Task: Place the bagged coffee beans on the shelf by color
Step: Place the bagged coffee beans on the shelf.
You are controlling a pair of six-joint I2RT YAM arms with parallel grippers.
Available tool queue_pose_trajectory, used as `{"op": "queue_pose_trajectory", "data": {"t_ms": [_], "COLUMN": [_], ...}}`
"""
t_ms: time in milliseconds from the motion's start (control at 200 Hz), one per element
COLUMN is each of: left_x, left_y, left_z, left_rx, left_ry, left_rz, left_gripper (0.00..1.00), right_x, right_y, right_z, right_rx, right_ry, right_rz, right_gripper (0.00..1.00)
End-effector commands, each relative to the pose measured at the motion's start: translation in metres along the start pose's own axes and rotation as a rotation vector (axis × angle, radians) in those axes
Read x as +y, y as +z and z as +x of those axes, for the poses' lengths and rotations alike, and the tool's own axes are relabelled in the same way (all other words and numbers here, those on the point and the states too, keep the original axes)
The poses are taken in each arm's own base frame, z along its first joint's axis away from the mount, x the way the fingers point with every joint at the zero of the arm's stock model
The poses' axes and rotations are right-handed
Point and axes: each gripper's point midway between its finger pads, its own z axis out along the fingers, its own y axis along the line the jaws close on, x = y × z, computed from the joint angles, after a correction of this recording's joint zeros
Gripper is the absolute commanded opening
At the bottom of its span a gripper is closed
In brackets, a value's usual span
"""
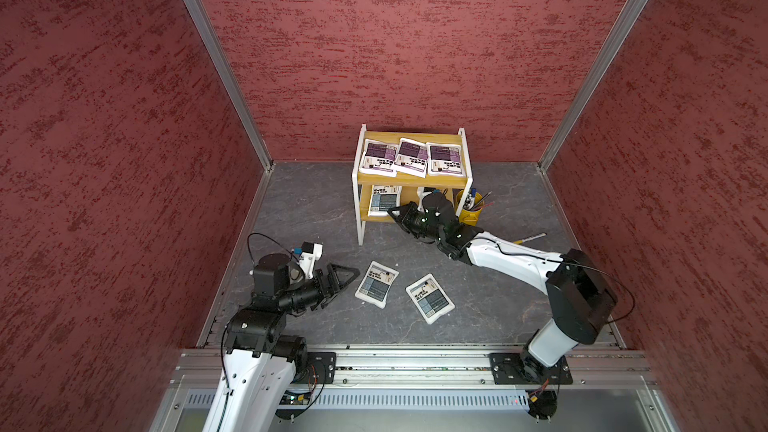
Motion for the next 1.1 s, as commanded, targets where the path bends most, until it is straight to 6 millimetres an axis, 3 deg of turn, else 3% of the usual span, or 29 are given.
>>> {"op": "queue_pose_trajectory", "data": {"t_ms": [0, 301, 646, 741, 852, 1097], "left_x": [0.000, 0.000, 0.001, 0.001, 0.001, 0.002], "left_y": [-0.002, -0.002, -0.002, -0.002, -0.002, -0.001], "left_z": [0.001, 0.002, 0.003, 0.003, 0.003, 0.003], "left_rx": [-0.001, 0.005, 0.009, 0.009, 0.010, 0.010], "left_ry": [0.020, 0.016, 0.014, 0.015, 0.014, 0.011], "left_rz": [-0.001, -0.003, -0.005, -0.005, -0.007, -0.008], "left_gripper": [0.85, 0.85, 0.85, 0.85, 0.85, 0.85], "right_x": [0.018, 0.013, 0.012, 0.012, 0.011, 0.005], "right_y": [0.005, 0.024, 0.026, 0.026, 0.026, 0.023], "right_z": [-0.005, 0.004, 0.001, 0.000, 0.002, 0.006], "right_rx": [0.009, 0.077, 0.060, 0.059, 0.067, 0.075], "right_ry": [-0.005, 0.013, 0.036, 0.038, 0.045, 0.057], "right_rz": [-0.050, -0.043, -0.039, -0.042, -0.040, -0.031], "right_gripper": [0.03, 0.04, 0.10, 0.16, 0.31, 0.45]}}
